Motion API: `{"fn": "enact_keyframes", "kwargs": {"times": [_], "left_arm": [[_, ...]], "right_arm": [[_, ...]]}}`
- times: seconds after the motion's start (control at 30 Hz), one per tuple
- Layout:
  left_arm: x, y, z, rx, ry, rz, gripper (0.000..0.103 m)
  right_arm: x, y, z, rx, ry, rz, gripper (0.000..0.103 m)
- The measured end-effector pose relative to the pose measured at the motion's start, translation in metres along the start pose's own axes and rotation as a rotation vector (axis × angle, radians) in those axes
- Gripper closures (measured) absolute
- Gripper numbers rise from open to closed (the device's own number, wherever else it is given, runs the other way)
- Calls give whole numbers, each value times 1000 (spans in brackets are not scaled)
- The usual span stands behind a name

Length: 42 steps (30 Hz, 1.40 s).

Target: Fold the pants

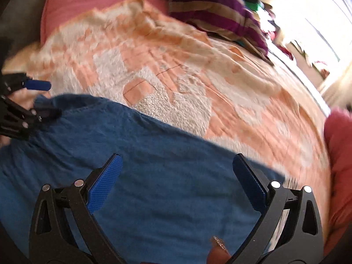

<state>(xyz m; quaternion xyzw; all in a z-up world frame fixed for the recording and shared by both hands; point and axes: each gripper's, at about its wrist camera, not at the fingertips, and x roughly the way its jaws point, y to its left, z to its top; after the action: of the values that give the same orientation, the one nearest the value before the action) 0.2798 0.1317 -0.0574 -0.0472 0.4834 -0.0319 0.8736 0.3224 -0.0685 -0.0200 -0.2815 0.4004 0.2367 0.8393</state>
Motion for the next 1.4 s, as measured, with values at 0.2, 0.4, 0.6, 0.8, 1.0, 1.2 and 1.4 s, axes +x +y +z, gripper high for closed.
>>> {"fn": "enact_keyframes", "kwargs": {"times": [0.2,0.4,0.6,0.8,1.0,1.2,1.4], "left_arm": [[-12,-6,-1,21,-62,-2,69],[-47,-16,-9,52,-164,-12,71],[-52,-21,-12,82,-184,0,71],[-52,-14,-13,68,-183,12,71],[-64,-15,-16,81,-215,11,71],[-91,-31,-26,134,-276,-11,71],[-114,-48,-42,207,-313,13,70]], "right_arm": [[32,13,16,-147,38,-61,8],[41,25,30,-281,2,-38,11],[54,45,35,-369,55,77,61],[35,47,19,-261,-16,175,98],[-17,30,-6,-101,-136,184,99],[-68,21,-29,27,-220,138,100],[-116,36,-64,83,-275,122,100]]}}
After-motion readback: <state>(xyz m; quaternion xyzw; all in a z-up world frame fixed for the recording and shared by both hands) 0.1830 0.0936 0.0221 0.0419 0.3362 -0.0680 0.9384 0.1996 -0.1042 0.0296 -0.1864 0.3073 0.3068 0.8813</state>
